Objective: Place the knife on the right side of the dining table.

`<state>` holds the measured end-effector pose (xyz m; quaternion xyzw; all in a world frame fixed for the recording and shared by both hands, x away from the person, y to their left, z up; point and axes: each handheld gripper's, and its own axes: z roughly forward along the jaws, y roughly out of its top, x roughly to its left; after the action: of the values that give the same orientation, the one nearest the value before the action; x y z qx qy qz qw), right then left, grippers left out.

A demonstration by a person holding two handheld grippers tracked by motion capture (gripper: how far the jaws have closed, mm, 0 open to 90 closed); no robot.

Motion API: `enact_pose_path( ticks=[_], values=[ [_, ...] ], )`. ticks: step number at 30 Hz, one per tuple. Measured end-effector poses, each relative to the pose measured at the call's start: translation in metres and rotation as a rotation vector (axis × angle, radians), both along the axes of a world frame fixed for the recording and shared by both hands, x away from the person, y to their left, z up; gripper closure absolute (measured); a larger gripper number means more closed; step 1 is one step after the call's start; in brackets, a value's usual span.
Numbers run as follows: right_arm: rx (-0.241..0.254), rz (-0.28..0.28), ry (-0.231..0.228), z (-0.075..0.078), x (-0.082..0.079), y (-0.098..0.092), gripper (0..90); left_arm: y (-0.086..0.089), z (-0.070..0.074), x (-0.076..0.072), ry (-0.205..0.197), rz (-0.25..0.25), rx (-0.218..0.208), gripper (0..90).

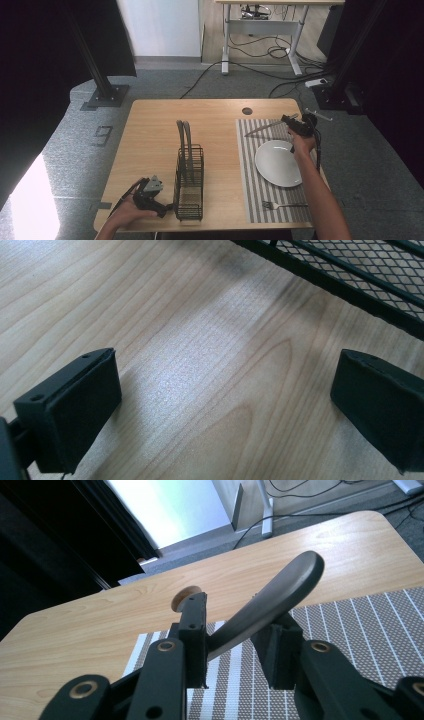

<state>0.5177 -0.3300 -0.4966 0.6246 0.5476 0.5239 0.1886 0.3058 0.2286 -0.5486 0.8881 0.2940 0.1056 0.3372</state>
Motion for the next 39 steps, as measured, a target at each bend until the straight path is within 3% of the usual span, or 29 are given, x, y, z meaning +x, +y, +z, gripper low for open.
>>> enact_pose_path(
  ticks=[13, 26, 39],
  values=[
    [0.005, -0.018, 0.055, -0.012, 0.002, -0.008, 62.1, 0.0, 0.0, 0.0, 0.0, 0.0, 0.0, 0.0],
    [0.049, -0.041, 0.131, -0.026, 0.005, -0.016, 58.2, 0.0, 0.0, 0.0, 0.0, 0.0, 0.0, 0.0],
    [0.066, -0.051, 0.172, -0.035, 0.008, -0.02, 55.5, 0.0, 0.0, 0.0, 0.0, 0.0, 0.0, 0.0]
  ],
)
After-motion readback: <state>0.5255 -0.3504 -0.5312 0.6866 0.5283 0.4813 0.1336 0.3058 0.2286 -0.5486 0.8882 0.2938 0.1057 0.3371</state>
